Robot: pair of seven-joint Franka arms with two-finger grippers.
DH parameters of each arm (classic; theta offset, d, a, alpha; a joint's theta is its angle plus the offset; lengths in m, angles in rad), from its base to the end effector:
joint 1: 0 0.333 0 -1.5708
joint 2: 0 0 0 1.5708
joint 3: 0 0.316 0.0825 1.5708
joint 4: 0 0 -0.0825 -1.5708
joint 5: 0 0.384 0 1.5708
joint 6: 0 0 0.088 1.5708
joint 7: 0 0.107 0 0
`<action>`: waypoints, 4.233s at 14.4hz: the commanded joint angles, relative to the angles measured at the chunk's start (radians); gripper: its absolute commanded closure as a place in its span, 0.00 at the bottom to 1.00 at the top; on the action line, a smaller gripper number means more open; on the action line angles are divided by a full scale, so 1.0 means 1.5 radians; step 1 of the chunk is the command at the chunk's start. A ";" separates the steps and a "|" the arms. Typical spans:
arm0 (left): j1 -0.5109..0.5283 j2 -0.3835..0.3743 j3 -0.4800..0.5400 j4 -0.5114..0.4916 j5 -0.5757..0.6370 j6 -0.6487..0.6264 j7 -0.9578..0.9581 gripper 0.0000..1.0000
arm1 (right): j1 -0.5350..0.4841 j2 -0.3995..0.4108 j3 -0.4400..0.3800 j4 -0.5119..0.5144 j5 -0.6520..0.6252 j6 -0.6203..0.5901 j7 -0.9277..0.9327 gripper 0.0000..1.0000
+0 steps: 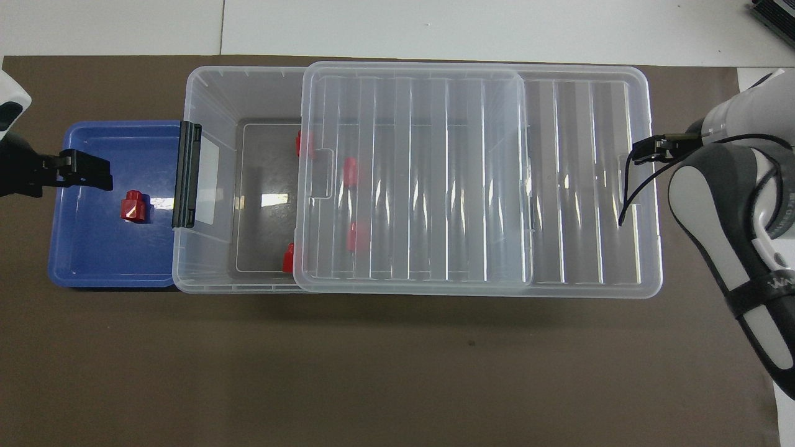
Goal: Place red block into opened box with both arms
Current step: 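Slide the clear lid toward the right gripper, uncovering the box, then lower the left gripper and grasp the red block in the tray, then lift the red block out of the blue tray with the left gripper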
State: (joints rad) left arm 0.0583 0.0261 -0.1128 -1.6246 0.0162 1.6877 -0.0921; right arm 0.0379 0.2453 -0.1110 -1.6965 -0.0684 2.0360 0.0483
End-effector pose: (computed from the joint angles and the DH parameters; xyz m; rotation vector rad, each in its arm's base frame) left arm 0.5712 -0.0288 0.5948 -3.1301 -0.0565 -0.0595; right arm 0.6405 -0.0452 0.4600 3.0448 -0.1356 0.1439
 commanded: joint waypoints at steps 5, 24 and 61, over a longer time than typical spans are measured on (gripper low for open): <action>-0.007 -0.004 0.004 -0.003 0.010 0.002 -0.010 0.00 | -0.044 -0.015 0.004 0.002 -0.043 -0.030 -0.039 0.00; 0.096 0.114 0.012 -0.285 0.004 0.437 0.088 0.00 | -0.012 -0.191 0.047 0.046 0.009 -0.292 0.114 0.00; -0.003 0.120 0.002 0.061 -0.047 -0.016 -0.225 0.93 | 0.041 -0.204 -0.010 0.022 0.041 -0.306 0.027 0.00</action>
State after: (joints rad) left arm 0.0951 0.1916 -0.1194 -1.5685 -0.0180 1.6914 -0.3022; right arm 0.1104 -0.0388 -0.1272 -1.6394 -0.0201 1.5710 0.1221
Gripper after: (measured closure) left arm 0.661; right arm 0.000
